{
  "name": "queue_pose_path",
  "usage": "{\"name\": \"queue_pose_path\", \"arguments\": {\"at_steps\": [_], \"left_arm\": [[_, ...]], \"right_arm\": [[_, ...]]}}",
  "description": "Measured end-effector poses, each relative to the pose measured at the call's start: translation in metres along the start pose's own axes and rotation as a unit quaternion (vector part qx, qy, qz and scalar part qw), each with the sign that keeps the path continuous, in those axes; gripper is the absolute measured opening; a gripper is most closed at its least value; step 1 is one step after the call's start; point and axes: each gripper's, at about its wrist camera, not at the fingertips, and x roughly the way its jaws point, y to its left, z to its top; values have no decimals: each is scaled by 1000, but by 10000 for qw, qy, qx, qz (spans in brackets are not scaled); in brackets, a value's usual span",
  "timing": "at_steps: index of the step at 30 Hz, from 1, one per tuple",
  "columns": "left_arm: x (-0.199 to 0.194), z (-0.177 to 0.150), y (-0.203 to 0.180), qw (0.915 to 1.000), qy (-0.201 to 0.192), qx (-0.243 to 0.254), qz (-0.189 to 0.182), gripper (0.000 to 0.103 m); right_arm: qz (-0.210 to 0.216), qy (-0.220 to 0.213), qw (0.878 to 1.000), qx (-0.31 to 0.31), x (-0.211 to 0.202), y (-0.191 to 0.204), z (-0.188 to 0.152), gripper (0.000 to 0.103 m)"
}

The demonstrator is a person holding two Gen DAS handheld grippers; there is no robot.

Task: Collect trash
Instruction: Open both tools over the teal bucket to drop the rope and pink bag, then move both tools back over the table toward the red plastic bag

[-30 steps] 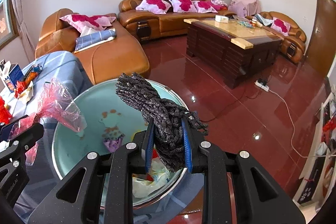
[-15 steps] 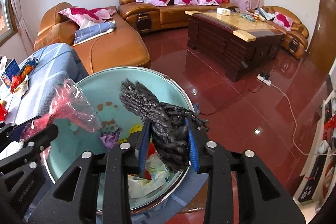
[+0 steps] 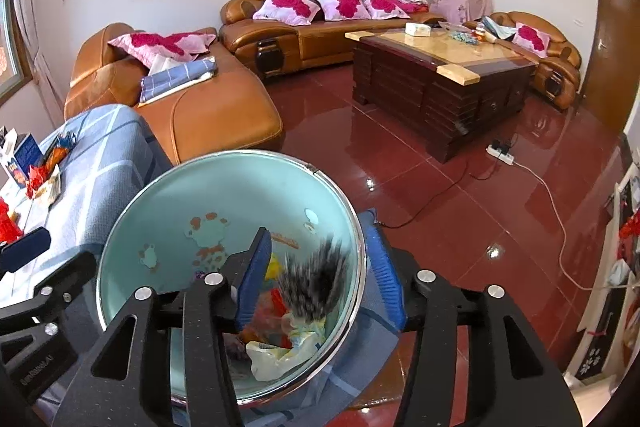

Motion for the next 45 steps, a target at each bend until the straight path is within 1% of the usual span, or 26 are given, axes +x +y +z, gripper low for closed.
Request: {"name": "queue_pose_path", "arguments": {"at_steps": [2,6,8,12,18,21,24,31,36,39,45], "left_arm": [[-3,0,6,10000,-13,-55,46,64],[-11,-3,19,9998,-32,-170,133,65],[-14,-4,25,9996,-41,-199,219,65],[-19,-9,38,9992,-30,-322,236,65],[-29,-18,66,9981,-26,-487,386,65],[-33,-23,81,9975,-22,-600,372,65],[-37,-28,98,9964,-55,-717,444,65],[-44,-43,143,9925,-8,-1055,617,65],[-50,-56,178,9883,12,-1272,843,65],[-51,-67,203,9835,58,-1467,1060,65],[-53,-90,252,9712,223,-1945,1361,65]], "right_arm": [[8,-19,10000,-43,-3,2,1,52],[37,-96,9999,-135,-12,10,3,57],[33,-150,9997,-201,-17,14,4,59],[66,-159,9994,-284,-21,22,5,62],[152,-206,9987,-448,-31,43,8,62],[208,-253,9979,-558,-35,58,9,62],[286,-245,9970,-680,-37,74,10,62],[465,-249,9923,-1120,-40,128,13,62],[666,-241,9880,-1370,-42,164,11,62],[795,-224,9844,-1555,-43,187,7,62],[1239,-115,9748,-1854,-45,229,0,62]]}}
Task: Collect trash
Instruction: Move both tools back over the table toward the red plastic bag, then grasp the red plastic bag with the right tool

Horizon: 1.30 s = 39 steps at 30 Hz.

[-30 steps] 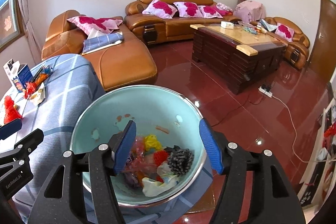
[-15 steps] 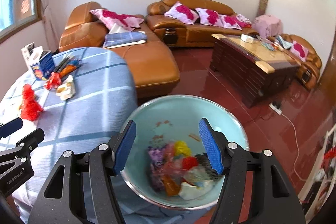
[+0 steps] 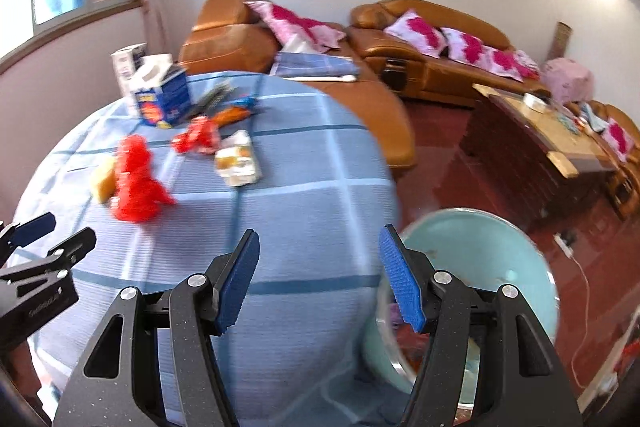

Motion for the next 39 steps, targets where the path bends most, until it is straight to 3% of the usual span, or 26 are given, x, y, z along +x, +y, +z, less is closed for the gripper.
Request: {"name": "queue_pose_path", "arguments": {"at_steps": [7,20,26,31,33,39], "left_arm": [[7,4,45,9987,19,-386,322,65],[18,12,83,9968,80,-606,523,65],[25,14,91,9962,127,-683,532,65],[27,16,93,9964,130,-656,526,65],[29,17,93,9964,135,-650,521,65],[35,25,86,9972,124,-586,451,65]], "right_arm": [[457,20,9986,-261,10,40,14,62],[1366,242,9889,-530,39,108,39,62],[1396,421,9867,-723,64,130,44,61],[1419,804,9841,-709,87,134,39,47],[1479,885,9827,-682,92,134,37,36],[1540,765,9826,-704,85,130,36,24]]}}
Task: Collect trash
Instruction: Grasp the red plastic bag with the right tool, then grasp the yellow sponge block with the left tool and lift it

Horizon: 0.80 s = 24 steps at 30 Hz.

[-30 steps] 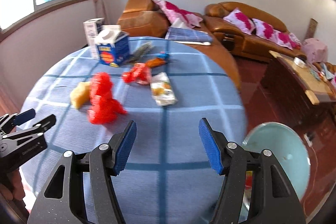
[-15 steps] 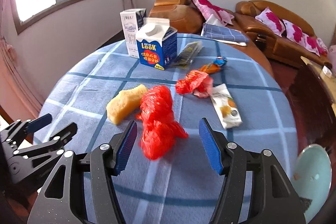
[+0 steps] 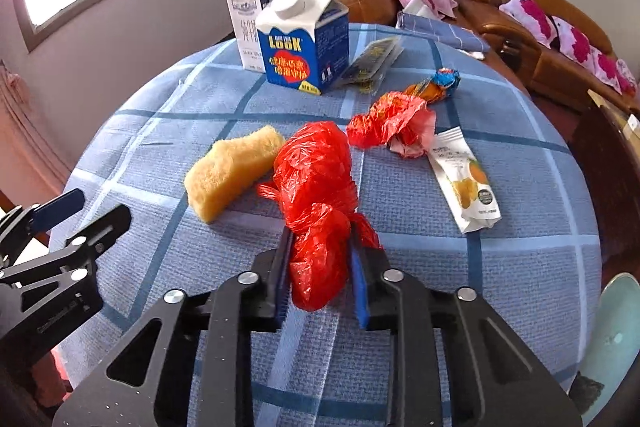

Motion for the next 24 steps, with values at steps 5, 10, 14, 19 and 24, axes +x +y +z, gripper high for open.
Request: {"name": "queue_pose_path", "arguments": {"at_steps": [5,10,14,19,24], "left_arm": [[4,12,-13,9998,-46,95,-165,65],[16,27,-41,9983,-100,411,-400,65],[34,37,-60,9973,-25,554,-475,65],[59,42,-77,9959,233,712,-498,60],[69,42,-84,9956,427,678,-481,40]], "right_arm": [[-180,-398,9990,21,-30,-15,5,24],[-539,-645,9959,341,-54,-51,3,24],[-760,-653,9936,514,-59,-70,-3,24],[-812,-605,9930,615,-58,-80,-11,24],[-773,-587,9933,626,-60,-79,-15,24]]}}
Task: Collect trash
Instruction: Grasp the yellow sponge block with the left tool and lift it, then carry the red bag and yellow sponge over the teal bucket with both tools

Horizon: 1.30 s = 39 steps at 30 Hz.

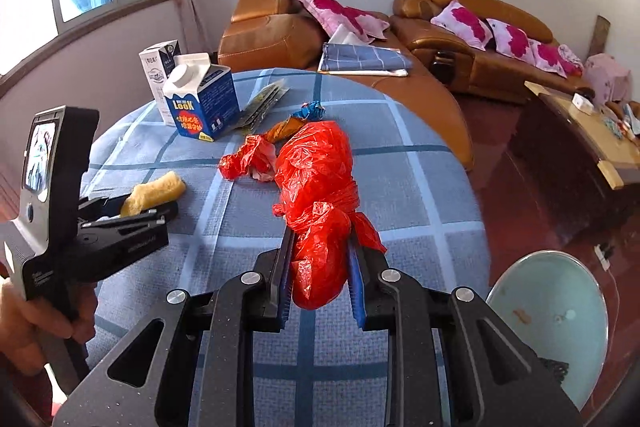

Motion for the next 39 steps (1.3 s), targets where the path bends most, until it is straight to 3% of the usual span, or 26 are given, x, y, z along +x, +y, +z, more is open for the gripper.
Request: {"name": "queue_pose_path", "arguments": {"at_steps": [4,14,39], "left_arm": [[-3,-5,-2,9999,-62,65,73,34],[-49,-29,-21,9983,-439,331,213,33],[-126,-75,-87,9955,-719,591,-169,34]], "right_arm": [[19,-43,10000,-30,-7,4,-4,24],[-146,-183,9997,-67,-33,2,-17,24],[-300,-279,9989,225,-85,-35,-69,24]]}}
